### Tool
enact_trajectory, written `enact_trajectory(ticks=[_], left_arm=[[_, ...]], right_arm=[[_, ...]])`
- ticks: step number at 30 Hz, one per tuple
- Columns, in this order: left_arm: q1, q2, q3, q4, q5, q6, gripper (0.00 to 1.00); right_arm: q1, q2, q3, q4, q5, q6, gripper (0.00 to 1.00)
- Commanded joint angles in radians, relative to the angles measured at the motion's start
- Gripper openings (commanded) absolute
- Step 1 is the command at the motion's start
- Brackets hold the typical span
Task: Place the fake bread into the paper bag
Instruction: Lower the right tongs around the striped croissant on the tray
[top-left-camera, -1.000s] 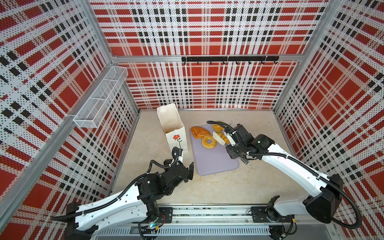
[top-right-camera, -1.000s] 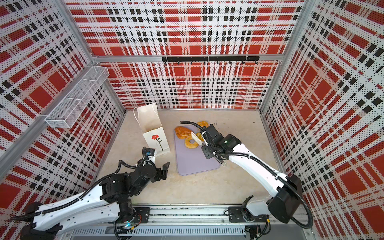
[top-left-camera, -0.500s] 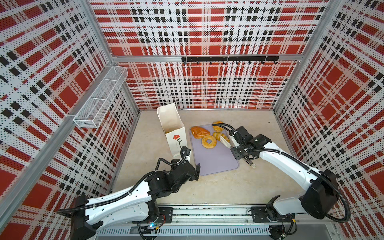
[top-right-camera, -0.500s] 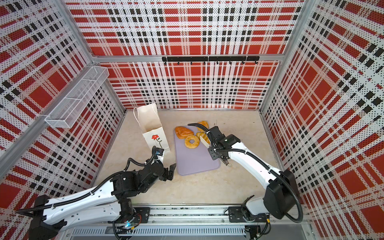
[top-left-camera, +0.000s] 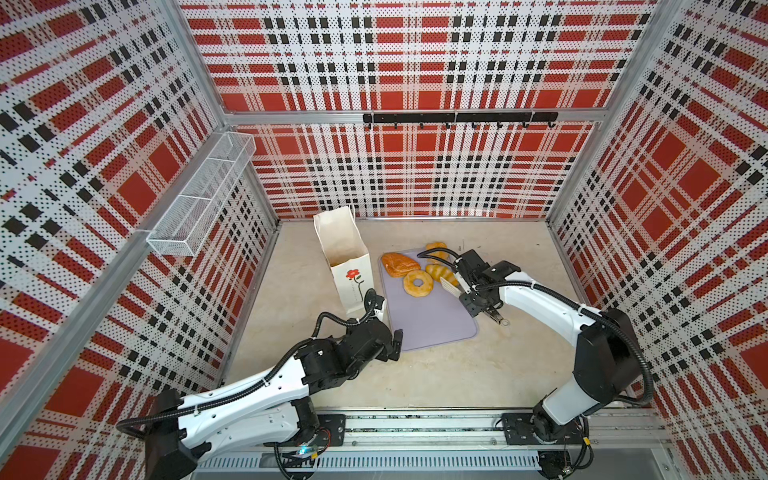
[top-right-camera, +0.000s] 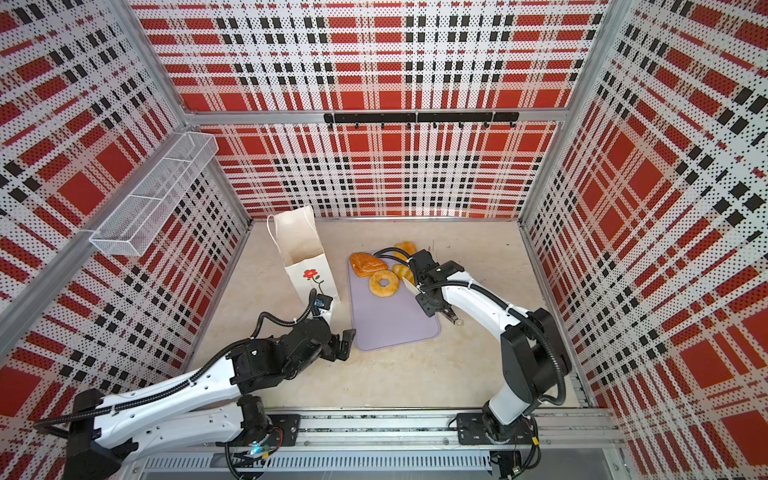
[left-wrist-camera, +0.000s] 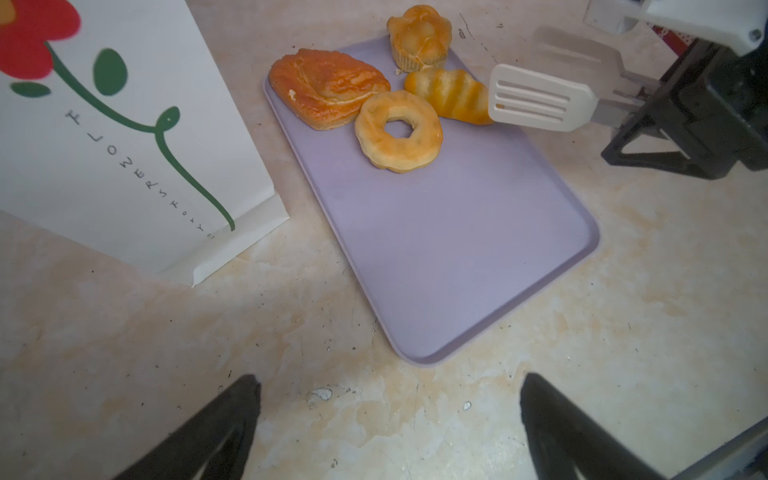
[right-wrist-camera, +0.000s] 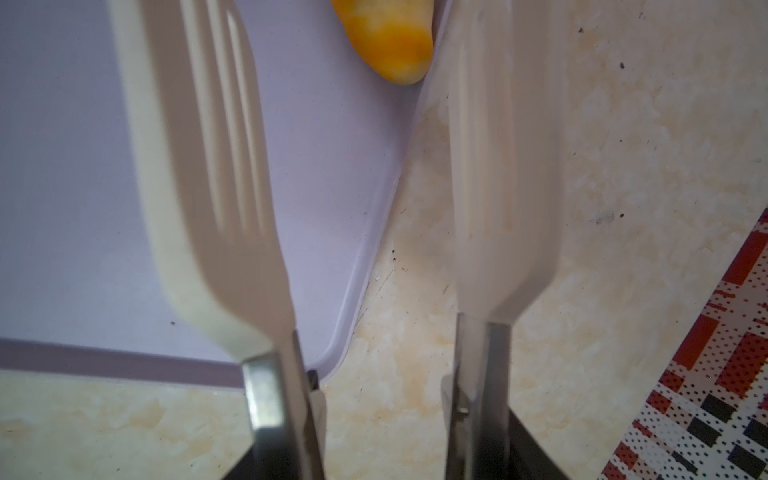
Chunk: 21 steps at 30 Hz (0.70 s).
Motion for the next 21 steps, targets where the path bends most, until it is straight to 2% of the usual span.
enact_trajectory(ticks=[1,13,21], left_arm=[[0.008,0.017,0.022,0.023,0.026,-0.008,0.99],[0.022,0.046,0.022,0.031,0.055,-0.008,0.99],[0.028,0.039,0.013,0.035,0.065,-0.009,0.99]], right_arm=[[-0.017,0.028,0.057,0.024,0.035,-0.053,0.55],[-0.058,0.151,0.144,0.035,0.003,-0.122,0.54],[-0.060,0.215,0.187,-0.001,-0.060,-0.148,0.52]])
